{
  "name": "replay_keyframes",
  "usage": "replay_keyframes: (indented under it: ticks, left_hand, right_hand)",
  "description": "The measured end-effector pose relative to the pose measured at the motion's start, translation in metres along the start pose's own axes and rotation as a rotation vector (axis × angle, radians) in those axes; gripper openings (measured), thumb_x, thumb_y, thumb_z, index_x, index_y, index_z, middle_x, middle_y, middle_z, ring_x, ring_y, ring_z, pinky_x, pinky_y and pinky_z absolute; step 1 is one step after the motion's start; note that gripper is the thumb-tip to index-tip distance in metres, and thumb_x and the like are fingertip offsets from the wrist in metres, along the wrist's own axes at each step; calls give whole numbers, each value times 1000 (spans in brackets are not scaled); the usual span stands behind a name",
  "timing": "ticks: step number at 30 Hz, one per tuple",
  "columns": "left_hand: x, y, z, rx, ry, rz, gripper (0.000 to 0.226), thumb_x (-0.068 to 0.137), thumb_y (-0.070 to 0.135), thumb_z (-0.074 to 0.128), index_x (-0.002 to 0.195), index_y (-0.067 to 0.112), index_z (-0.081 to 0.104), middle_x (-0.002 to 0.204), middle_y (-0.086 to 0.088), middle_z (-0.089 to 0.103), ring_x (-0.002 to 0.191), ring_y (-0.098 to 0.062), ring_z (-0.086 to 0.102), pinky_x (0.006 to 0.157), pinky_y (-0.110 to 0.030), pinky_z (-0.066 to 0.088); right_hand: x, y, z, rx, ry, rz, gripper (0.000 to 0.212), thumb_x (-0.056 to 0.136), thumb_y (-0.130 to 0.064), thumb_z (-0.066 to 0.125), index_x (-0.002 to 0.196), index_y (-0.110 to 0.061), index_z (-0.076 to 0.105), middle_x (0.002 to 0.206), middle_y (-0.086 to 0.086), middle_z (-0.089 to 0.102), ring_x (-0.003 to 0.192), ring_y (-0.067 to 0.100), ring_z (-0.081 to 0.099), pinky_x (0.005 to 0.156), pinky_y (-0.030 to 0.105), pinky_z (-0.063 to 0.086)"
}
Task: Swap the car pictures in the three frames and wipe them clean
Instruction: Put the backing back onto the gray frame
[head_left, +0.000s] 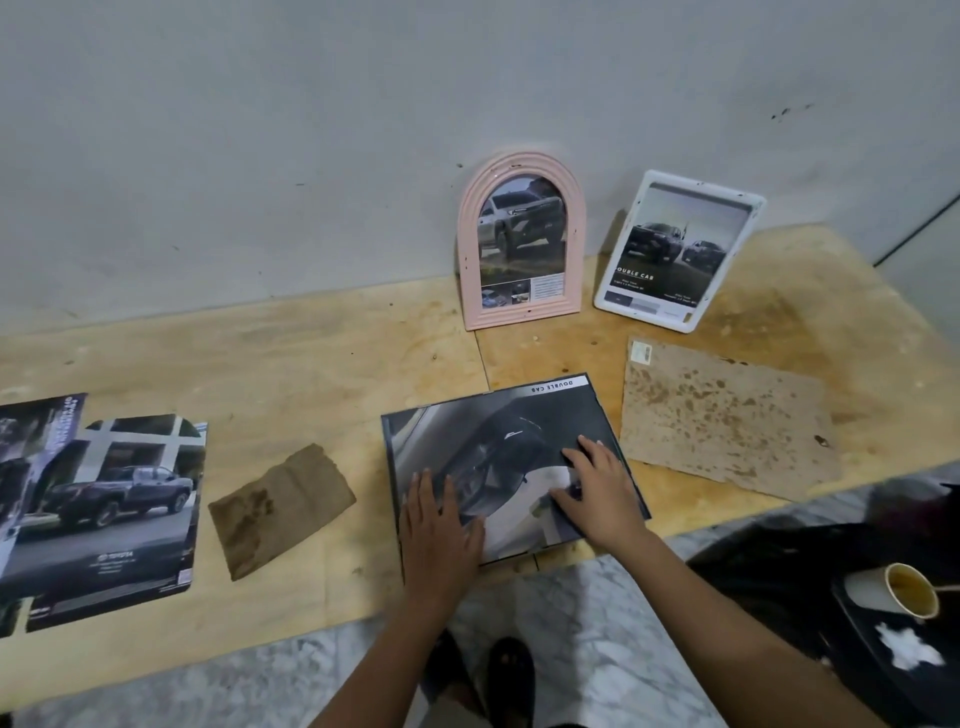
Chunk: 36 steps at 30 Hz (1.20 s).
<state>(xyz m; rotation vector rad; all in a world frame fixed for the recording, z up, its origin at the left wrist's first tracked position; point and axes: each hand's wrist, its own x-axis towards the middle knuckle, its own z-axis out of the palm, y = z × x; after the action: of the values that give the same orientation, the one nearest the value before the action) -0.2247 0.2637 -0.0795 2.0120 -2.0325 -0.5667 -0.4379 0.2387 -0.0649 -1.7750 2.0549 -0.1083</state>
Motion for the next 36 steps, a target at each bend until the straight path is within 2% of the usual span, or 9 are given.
replay_keyframes:
  ticks: [8,12,18,21,23,26,28,31,36]
  left_hand:
    - [11,24,17,-147,10,21,38,86,13,58,122,5,53,140,-17,37,134,-34,31,105,-43,36]
    - [20,60,26,-128,32,87,21,87,15,55,107,9,60,133,-14,41,129,-30,35,105,-44,38]
    - [64,167,40,-240,74,185,12,85,5,58,95,1,64,114,-14,55,112,-28,50,94,-31,39]
    - [88,223,63,-232,-2,202,17,85,9,52,98,4,62,105,-9,55,99,-21,51,85,-19,37]
    - [102,243,80,-188,-74,152,24,87,15,43,103,5,58,106,-8,52,100,-23,50,87,-21,40]
    - [114,271,88,-140,-118,-78,24,91,23,42,107,7,49,108,-8,43,106,-29,45,93,-41,44]
    - [117,282,93,-47,-85,-140,34,90,30,45,111,4,49,112,-14,45,109,-33,42,96,-43,39]
    - [123,292,95,64,-59,-181,46,91,35,45,117,-3,47,120,-22,46,113,-38,42,97,-42,35]
    - [144,288,107,-136,-73,-426,76,77,61,46,114,-5,52,120,-24,53,110,-43,49,96,-49,41]
  right_hand:
    - [-4,28,-9,194,30,-126,24,87,-15,57,110,-14,63,121,-1,55,112,17,52,93,28,44]
    - [-1,58,-32,405,42,-155,15,86,-4,56,98,-8,63,99,3,57,91,14,54,78,10,39]
    - [16,157,-83,419,88,-46,20,88,0,54,104,-5,65,96,-4,53,95,17,52,74,8,36]
    - [28,229,-111,469,138,184,27,88,-2,55,113,-9,59,115,7,53,109,24,52,87,21,40]
    - [37,268,-123,514,126,429,30,89,-11,57,119,-10,55,120,11,51,106,27,53,87,29,44]
    - [45,312,-132,487,70,696,37,86,-28,58,116,-8,51,120,16,50,105,34,52,90,44,47]
    - [47,327,-136,493,20,728,37,86,-32,58,112,-8,48,119,17,50,106,35,50,88,45,47]
    - [54,328,-139,617,-69,771,53,86,-32,57,129,-6,39,126,16,46,111,34,49,77,37,45]
    - [61,334,-138,707,-131,801,62,79,-37,53,131,-5,42,121,14,53,104,31,56,69,35,45]
